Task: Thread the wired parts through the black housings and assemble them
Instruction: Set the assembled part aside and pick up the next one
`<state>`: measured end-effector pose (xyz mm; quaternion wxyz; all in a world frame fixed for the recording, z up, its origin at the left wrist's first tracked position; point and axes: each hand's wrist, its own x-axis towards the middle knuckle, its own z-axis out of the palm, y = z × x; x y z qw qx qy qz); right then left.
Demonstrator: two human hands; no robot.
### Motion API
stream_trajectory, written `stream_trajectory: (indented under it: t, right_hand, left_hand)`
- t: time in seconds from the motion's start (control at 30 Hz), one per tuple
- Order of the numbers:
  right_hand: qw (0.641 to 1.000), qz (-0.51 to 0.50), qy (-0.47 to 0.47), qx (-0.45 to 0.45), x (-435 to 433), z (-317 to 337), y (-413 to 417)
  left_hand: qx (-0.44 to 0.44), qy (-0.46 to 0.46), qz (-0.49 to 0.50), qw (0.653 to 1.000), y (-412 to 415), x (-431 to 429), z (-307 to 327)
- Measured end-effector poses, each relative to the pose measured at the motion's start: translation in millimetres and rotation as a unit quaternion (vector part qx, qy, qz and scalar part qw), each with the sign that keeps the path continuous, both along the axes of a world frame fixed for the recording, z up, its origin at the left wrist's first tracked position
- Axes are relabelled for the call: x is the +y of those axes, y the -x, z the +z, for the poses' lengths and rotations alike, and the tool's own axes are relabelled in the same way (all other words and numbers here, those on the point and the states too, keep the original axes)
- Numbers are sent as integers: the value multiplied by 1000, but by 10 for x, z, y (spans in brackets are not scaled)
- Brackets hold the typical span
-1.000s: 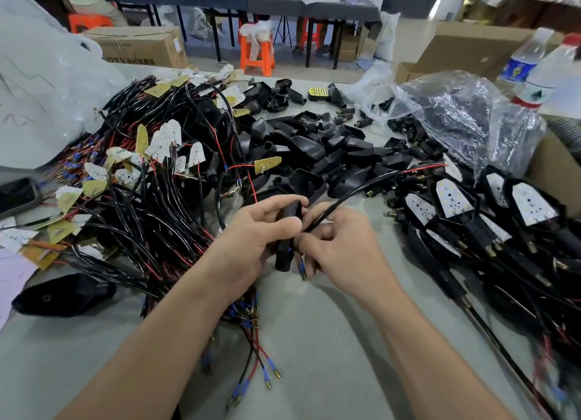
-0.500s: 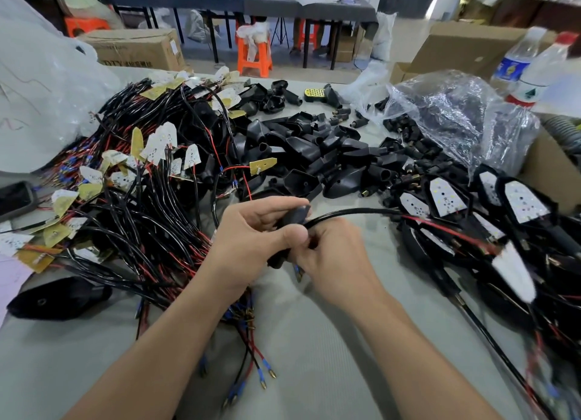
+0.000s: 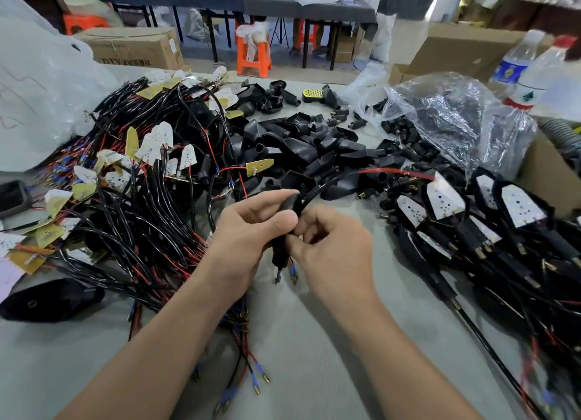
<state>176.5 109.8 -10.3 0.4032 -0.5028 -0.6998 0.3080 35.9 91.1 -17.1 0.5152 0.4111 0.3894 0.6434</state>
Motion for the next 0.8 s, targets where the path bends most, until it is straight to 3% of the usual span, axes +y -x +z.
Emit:
stream_trajectory:
  t: [0.23, 0.37, 0.57, 0.63, 0.73, 0.8]
  right_hand:
    - [992, 124, 21, 8, 23, 60, -53]
    - [987, 112, 71, 90, 6, 83, -68]
    - [957, 148, 192, 157, -90, 68, 81]
    - [948, 194, 225, 114, -57, 64, 23]
    - [922, 293, 254, -8, 32, 46, -154]
    - [923, 284, 242, -93, 141, 40, -296]
  left_hand:
    - [-123, 41, -5, 991, 61, 75, -18]
    - [-210, 17, -43, 977, 159, 103, 5]
    - [-224, 10, -35, 974, 259, 106, -26]
    - [-241, 24, 14, 970, 296, 105, 0]
    - [-323, 55, 133, 935, 473, 96, 76]
    - [-345, 51, 201, 915, 649, 63, 108]
